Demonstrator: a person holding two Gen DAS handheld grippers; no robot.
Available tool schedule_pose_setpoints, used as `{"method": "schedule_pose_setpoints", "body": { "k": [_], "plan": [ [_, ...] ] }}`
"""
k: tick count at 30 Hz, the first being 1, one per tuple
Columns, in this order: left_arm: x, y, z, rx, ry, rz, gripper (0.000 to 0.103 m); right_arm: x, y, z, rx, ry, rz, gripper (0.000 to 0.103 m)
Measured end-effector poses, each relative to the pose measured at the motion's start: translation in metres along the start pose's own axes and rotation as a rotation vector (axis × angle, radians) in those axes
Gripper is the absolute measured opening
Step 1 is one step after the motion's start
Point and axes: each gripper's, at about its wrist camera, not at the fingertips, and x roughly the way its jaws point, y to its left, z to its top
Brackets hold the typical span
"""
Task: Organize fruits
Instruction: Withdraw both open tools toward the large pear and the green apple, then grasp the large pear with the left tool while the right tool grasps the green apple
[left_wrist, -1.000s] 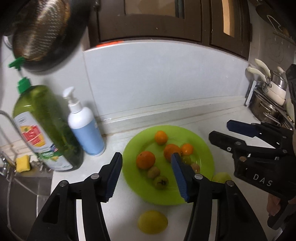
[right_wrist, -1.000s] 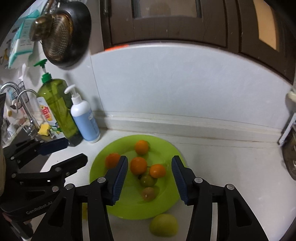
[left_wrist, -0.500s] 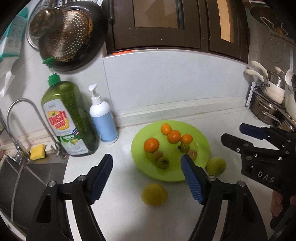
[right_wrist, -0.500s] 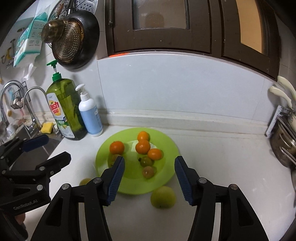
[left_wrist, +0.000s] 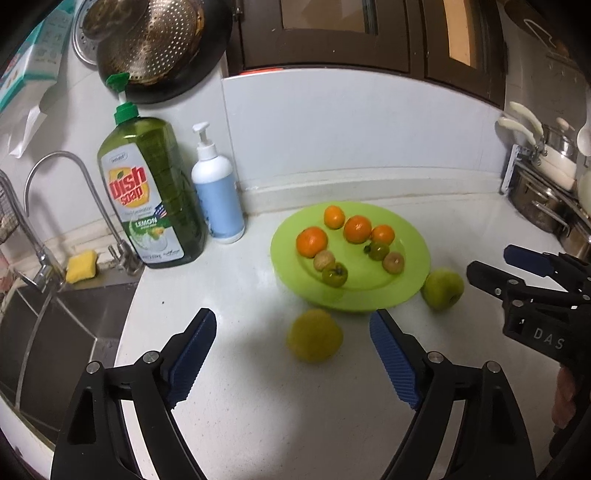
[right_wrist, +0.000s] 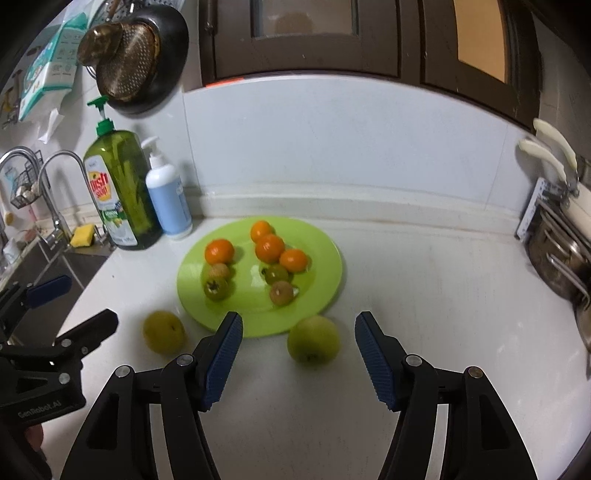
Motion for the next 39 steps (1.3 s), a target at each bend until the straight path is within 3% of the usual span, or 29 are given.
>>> {"method": "schedule_pose_setpoints", "body": {
  "k": [14, 27, 37, 39],
  "plan": [
    [0.035, -0.005, -0.031, 0.002, 0.092, -0.001, 0.086, 0.031, -0.012, -0.037, 0.045, 0.101, -0.033, 0.064],
    [0.069, -0.01, -0.023, 0.002, 0.124, -0.024, 0.085, 0.064, -0.013, -0.029, 0.037, 0.129, -0.029, 0.064],
    [0.086, -0.011, -0.019, -0.014, 0.155, -0.049, 0.066, 0.079, -0.009, -0.025, 0.019, 0.137, -0.027, 0.063],
    [0.088, -0.011, -0.019, -0.018, 0.163, -0.059, 0.061, 0.081, -0.009, -0.025, 0.016, 0.142, -0.029, 0.056]
  ]
}}
